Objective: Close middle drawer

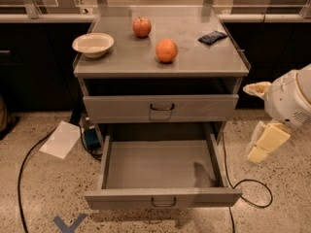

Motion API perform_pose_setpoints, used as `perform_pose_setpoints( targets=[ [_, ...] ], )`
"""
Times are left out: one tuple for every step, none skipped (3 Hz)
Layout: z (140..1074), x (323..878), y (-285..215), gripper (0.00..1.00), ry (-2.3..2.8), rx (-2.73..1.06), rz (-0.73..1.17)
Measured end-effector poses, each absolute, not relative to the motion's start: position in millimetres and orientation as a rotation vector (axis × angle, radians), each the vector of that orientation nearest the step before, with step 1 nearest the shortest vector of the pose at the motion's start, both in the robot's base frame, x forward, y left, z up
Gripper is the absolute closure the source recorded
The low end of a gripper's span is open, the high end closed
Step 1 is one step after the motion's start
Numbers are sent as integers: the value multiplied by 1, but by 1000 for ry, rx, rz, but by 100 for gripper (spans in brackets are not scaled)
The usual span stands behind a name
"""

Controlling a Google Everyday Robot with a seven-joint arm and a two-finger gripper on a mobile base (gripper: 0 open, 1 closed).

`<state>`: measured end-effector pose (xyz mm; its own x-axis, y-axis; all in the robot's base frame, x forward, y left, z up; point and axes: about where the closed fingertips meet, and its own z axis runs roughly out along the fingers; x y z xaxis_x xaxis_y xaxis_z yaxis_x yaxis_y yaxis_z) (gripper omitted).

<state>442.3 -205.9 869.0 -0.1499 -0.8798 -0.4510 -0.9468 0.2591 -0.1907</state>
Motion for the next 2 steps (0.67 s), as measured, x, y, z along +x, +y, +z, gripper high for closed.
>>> perform_pose_setpoints(
  targets=[
    [811,439,-216,0,2109,-1614,324],
    [811,439,-216,0,2109,-1614,324]
  ],
)
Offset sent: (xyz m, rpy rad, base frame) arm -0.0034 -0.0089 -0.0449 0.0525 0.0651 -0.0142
